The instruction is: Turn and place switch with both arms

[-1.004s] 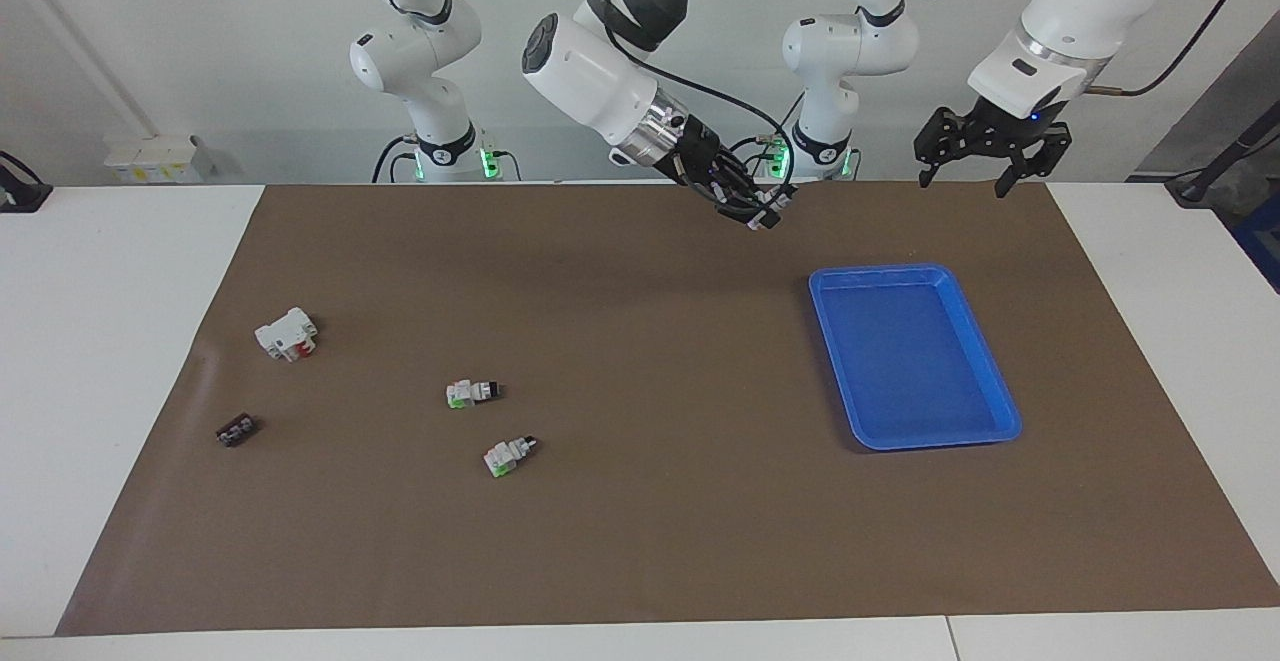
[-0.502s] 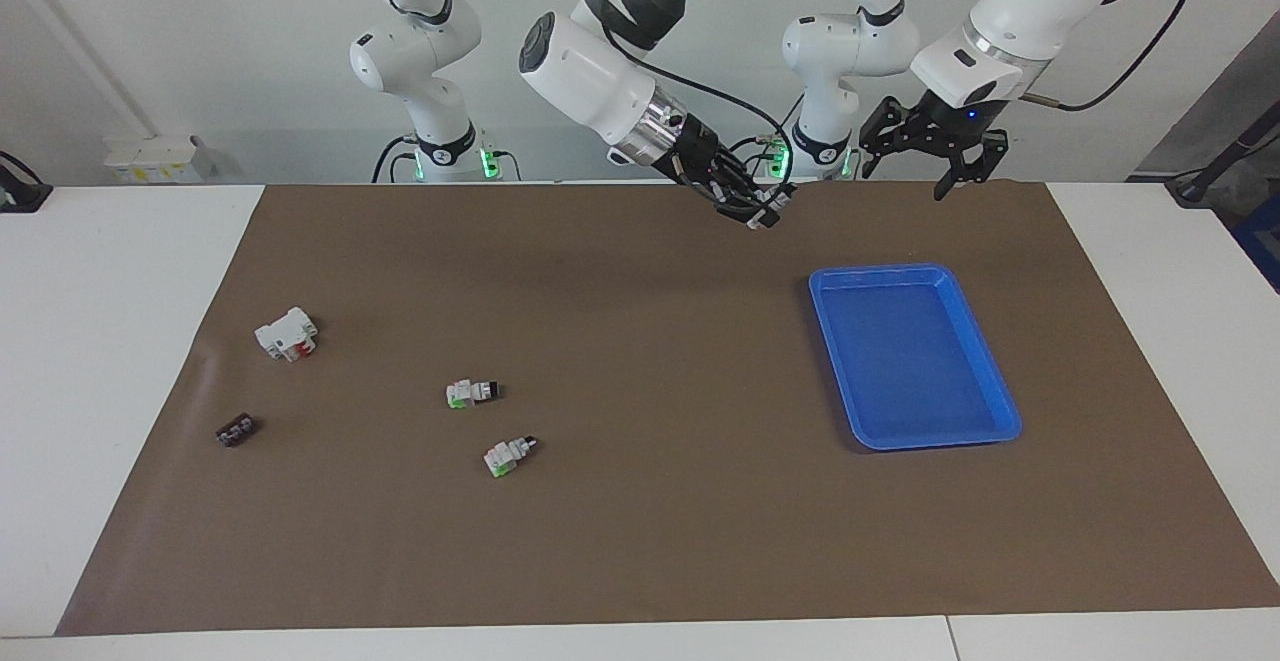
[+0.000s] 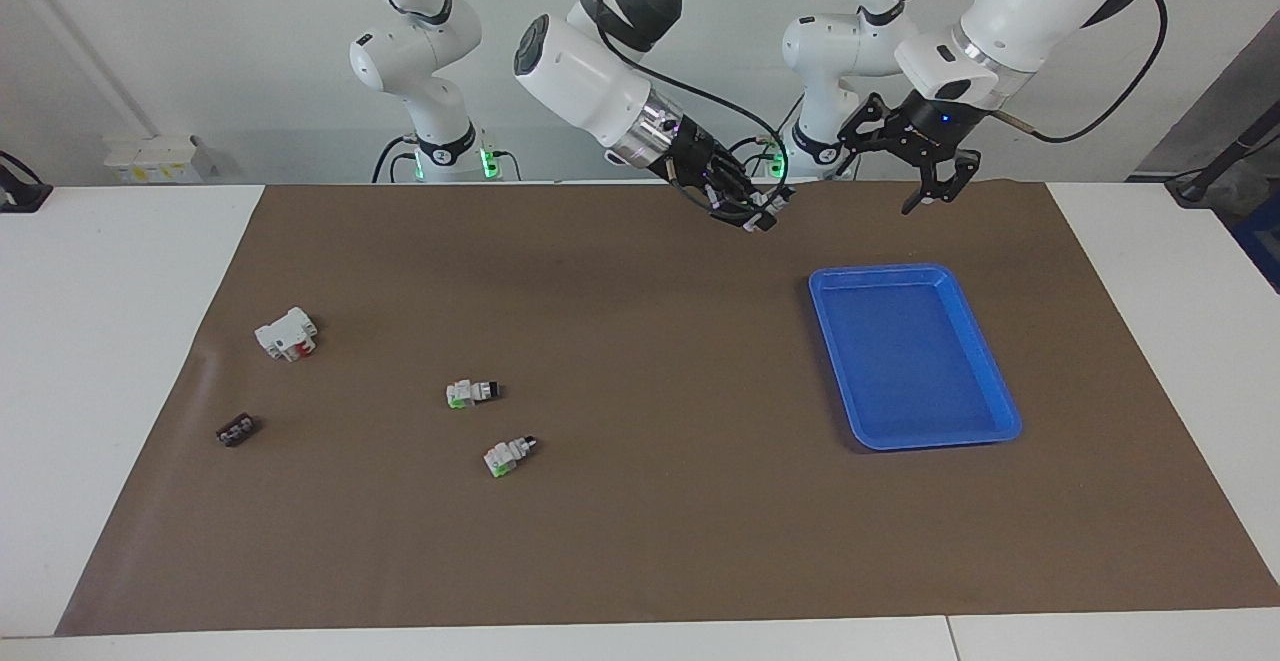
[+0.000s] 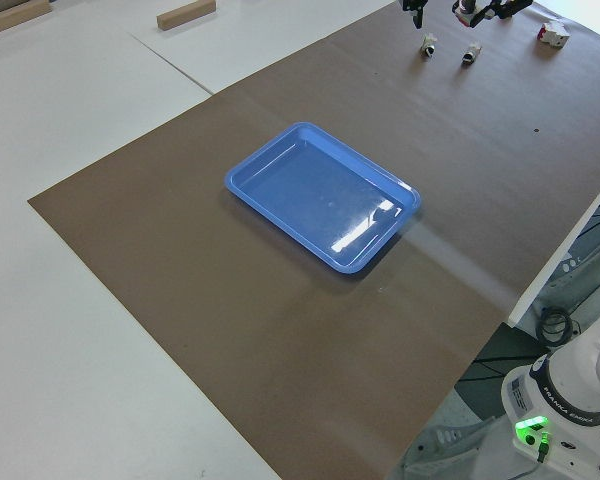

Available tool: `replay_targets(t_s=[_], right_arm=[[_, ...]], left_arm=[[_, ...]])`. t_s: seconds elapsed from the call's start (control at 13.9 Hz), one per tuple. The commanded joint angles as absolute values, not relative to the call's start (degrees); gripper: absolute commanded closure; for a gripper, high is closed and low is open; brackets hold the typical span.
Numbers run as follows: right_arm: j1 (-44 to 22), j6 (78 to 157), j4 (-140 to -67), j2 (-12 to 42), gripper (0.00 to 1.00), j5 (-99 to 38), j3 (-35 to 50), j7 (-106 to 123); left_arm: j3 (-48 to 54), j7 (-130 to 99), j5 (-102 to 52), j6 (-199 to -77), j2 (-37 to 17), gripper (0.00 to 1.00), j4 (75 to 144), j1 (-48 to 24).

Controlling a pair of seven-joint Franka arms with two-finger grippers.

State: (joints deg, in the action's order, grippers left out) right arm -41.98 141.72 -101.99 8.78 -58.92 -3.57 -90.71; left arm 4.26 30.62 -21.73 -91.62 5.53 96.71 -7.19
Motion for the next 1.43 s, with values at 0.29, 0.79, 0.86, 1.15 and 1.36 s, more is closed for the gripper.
replay_targets(t_s=[0.29, 0.79, 0.86, 1.15, 1.36], right_arm=[[-41.7, 141.2, -102.3, 8.0, 1.0, -59.9, -3.3, -91.1], [-41.7, 141.2, -102.3, 8.0, 1.0, -59.9, -3.3, -91.1], [-41.7, 141.2, -102.3, 8.0, 1.0, -59.9, -3.3, -91.1], [-41.7, 141.2, -102.3, 8.0, 1.0, -59.9, -3.3, -91.1], [-41.2, 140.8, -102.2, 7.6, 1.0, -59.9, -3.3, -91.2]], left_arm=[[6.8, 36.6, -26.7, -97.4, 6.8, 0.34, 98.6, -7.6], [7.3, 39.7, -27.9, -99.7, 6.5, 0.5, 99.2, -9.0], [7.2, 39.7, -27.9, -99.7, 6.6, 0.5, 99.3, -9.1], [7.1, 40.9, -27.9, -100.1, 6.6, 0.5, 99.3, -8.4], [6.9, 41.5, -27.9, -99.3, 6.7, 0.5, 99.3, -8.4]])
